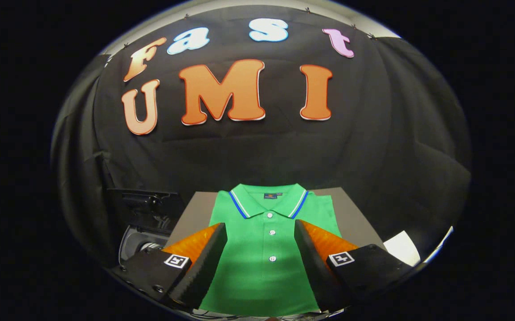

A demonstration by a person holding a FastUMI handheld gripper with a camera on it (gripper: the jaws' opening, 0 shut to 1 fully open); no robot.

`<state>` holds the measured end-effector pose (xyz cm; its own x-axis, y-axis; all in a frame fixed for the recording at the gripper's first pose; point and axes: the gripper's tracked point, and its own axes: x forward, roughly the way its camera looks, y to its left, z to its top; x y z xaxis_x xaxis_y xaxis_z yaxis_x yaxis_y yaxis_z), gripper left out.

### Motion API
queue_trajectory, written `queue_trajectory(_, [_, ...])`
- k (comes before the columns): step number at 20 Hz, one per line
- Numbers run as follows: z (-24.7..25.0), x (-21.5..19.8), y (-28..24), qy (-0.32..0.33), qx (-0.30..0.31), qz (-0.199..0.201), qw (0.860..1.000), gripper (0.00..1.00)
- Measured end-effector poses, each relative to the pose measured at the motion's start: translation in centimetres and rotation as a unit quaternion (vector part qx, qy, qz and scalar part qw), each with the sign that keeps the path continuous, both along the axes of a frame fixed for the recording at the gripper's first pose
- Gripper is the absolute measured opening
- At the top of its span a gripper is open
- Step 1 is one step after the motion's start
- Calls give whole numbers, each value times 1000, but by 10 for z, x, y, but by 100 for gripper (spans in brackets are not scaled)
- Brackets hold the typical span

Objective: Put the clothes into the washing machine and then close the washing machine lid.

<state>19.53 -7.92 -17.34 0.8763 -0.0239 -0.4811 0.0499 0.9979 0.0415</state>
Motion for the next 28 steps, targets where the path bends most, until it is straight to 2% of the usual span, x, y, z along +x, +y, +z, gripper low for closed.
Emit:
queue_trajectory(6, [-45, 24, -15, 67, 12, -14, 998, 98])
queue_trajectory(13, [-64, 27, -17, 116, 47, -26, 992, 99])
queue_trajectory(19, [-69, 29, -15, 135, 33, -11, 990, 100])
queue_trajectory(22, [-71, 31, -10, 147, 37, -2, 988, 97])
queue_trajectory(25, [-70, 31, -9, 153, 31, 14, 988, 78])
queue_trajectory(26, [-71, 32, -2, 153, 41, 23, 987, 78])
queue_trajectory(28, [-70, 35, -3, 151, 49, 24, 987, 55])
